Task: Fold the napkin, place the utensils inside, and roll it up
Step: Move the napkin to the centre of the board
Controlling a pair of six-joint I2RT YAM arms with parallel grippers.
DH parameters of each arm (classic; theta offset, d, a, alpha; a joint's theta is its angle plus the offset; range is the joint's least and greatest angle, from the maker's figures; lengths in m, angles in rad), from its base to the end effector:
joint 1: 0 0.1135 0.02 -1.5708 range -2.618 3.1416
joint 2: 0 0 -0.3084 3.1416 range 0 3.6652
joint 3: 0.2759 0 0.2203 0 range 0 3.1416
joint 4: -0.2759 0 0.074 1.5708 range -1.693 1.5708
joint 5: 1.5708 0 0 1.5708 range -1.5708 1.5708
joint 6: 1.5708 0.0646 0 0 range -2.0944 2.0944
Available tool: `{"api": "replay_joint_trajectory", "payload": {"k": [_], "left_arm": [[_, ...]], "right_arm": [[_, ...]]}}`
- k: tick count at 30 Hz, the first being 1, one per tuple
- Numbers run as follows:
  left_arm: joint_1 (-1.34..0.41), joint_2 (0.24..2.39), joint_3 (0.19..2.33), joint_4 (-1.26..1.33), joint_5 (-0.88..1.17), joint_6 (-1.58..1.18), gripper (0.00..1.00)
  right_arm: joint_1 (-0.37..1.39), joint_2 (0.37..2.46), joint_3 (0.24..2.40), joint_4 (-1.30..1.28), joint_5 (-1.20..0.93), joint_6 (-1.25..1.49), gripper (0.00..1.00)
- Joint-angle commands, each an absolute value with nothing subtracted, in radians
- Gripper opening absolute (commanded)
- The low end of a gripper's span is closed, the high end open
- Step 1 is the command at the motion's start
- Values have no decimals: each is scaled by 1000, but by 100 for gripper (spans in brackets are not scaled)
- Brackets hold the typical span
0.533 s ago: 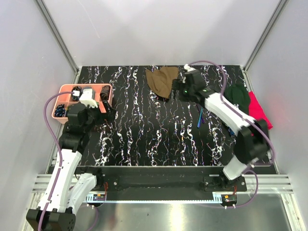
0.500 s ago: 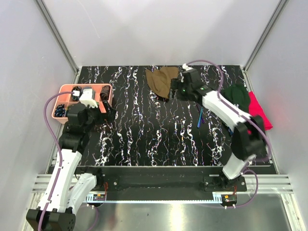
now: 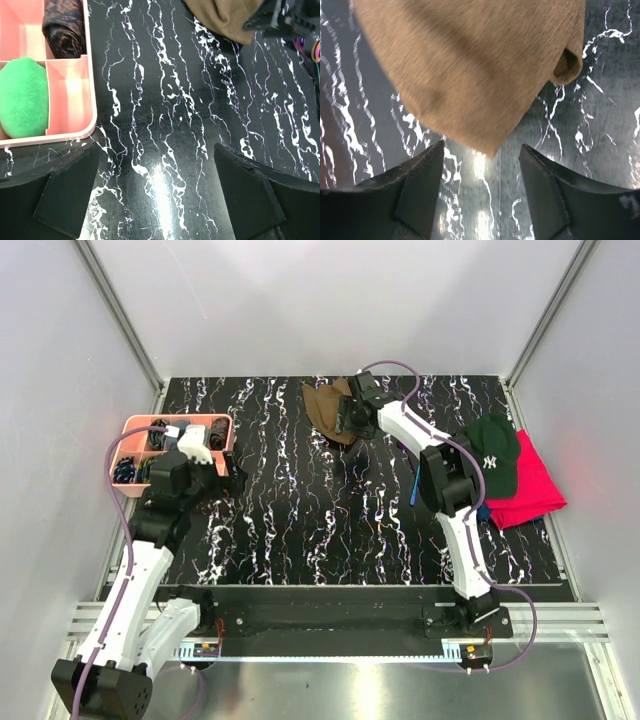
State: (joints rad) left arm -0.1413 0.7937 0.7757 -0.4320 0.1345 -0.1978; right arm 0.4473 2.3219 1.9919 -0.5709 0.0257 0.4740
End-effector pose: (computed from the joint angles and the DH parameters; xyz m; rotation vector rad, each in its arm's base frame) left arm 0.1384 -0.0284 0.3295 0.0285 2.0339 -0.3501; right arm 0.4844 0.2306 0.2184 0.0447 2.5066 0.3590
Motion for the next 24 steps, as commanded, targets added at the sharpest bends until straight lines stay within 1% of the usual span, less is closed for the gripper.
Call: {"api": "replay_joint_trajectory", "payload": {"k": [1,2,5,7,8,9,11,13,14,16,17,18,19,20,21,22,23,24], "left_arm": [[-167,801,801,-428,103,-164,99],[-173,801,801,-431,98,-163,99],[-179,801,801,-434,87,-161,99],[-181,796,799,-434,87,-161,99],[-181,793,801,-434,84,-163,99],[-181,793,799,-434,83,-163,99],[-181,790,798,-433,78,-164,99],[-181,792,795,-433,61,-172,99],[-181,793,795,-425,49,-178,99],[-181,799,796,-425,40,-192,99],[-181,799,799,-425,44,-195,99],[-181,801,801,-423,58,-210,99],[-181,801,802,-423,73,-221,99],[-181,799,804,-419,92,-241,99],[-181,796,795,-405,138,-299,99],[-181,795,784,-369,165,-334,99],[-183,793,769,-341,191,-371,99],[-186,795,732,-310,234,-440,99]], "right_arm": [[414,2399,2112,-646,19,534,68],[411,2410,2121,-649,8,544,64],[410,2442,2140,-649,-24,542,60],[410,2460,2152,-649,-72,531,45],[410,2462,2154,-646,-92,513,34],[411,2461,2148,-649,-130,502,13],[422,2425,2120,-649,-158,468,1],[439,2346,2037,-646,-158,443,0],[460,2312,1955,-644,-156,419,0],[486,2191,1849,-641,-141,404,0],[509,2146,1727,-638,-135,403,0],[520,2050,1659,-634,-137,408,0],[532,2001,1585,-627,-138,422,0],[560,1952,1442,-609,-140,454,0],[577,1856,1372,-603,-144,472,0],[597,1809,1306,-598,-143,515,2],[615,1761,1190,-594,-143,535,4],[655,1674,1139,-592,-143,555,6]]}}
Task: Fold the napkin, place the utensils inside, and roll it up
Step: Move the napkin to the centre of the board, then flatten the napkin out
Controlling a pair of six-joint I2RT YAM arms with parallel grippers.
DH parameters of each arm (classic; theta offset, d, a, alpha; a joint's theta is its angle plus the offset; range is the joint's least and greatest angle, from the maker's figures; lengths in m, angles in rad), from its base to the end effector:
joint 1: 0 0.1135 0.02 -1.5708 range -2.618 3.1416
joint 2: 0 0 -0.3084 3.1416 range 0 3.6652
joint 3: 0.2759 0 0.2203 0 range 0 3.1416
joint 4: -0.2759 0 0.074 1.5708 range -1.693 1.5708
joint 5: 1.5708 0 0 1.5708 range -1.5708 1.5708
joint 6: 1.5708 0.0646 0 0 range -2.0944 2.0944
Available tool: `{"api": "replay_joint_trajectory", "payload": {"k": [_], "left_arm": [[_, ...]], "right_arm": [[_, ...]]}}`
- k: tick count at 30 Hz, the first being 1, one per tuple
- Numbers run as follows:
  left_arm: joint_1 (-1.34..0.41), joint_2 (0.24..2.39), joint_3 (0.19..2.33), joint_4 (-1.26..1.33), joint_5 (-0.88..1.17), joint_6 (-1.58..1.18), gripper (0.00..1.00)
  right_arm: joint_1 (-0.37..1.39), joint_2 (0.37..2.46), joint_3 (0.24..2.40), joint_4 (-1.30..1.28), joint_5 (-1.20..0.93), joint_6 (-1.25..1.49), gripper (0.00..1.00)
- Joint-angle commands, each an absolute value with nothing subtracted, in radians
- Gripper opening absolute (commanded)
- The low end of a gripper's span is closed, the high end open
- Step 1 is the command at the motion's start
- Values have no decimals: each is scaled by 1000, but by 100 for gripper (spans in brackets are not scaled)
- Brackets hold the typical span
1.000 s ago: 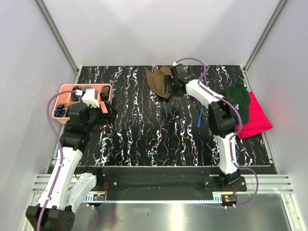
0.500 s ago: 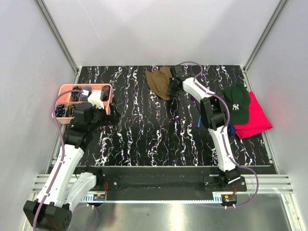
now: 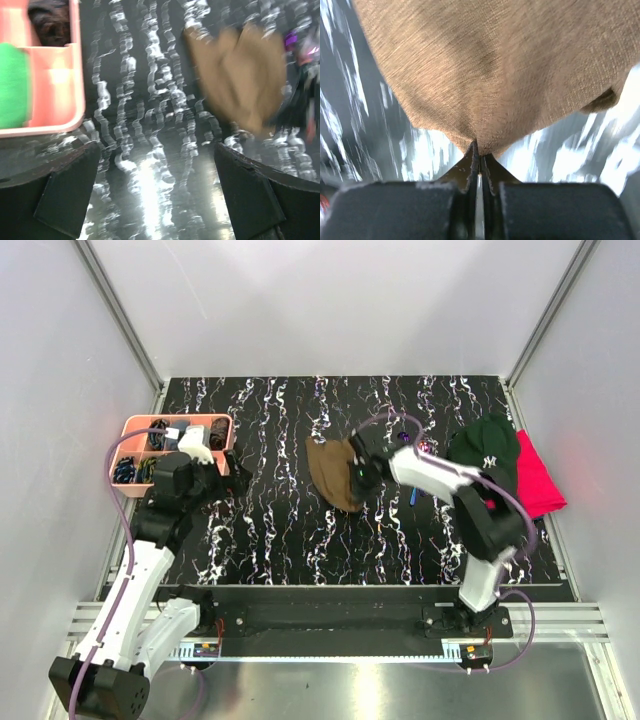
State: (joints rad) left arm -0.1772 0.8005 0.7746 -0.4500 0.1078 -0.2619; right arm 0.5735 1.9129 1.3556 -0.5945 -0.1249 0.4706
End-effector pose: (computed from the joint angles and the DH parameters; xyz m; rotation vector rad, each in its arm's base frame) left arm 0.1381 -0.0318 0.3260 -0.0195 2.0655 -0.3828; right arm 0.3243 0.2191 0.2167 -0.1815 2.7999 0.4495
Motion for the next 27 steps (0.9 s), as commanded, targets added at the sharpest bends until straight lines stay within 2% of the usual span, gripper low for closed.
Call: {"api": "replay_joint_trajectory", "payload": {"k": [1,2,4,5,7,8,9,11,18,22,27], "left_arm": [[-193,796,715,-258,245,-469,99],[-213,799,688,-236,242,-509,99],[-251,821,670,-194,230,-531,99],[-268,842,658,-186,207,-543,99],[-319,870,641,-154,184,-551,99],[-336,903,635,-140,172,-561,99],[-353,920,632,-112,170,-568,98],[-403,983,629,-78,166,-584,97],[-483,1181,676,44,175,-598,87],[-485,1343,718,92,224,-604,82],[-485,1486,767,143,252,-603,80]], "right_arm": [[672,1633,1097,-594,-144,593,11],[686,1591,1028,-595,-158,610,30],[692,1462,971,-598,-173,652,43],[692,1387,966,-601,-158,661,55],[693,1335,997,-630,-102,652,65],[692,1318,1017,-640,-75,641,74],[689,1321,1038,-646,-49,617,77],[677,1382,1118,-670,-5,583,81],[595,1673,1377,-680,81,451,82],[563,1805,1503,-687,72,417,80],[549,1904,1528,-690,31,410,75]]}}
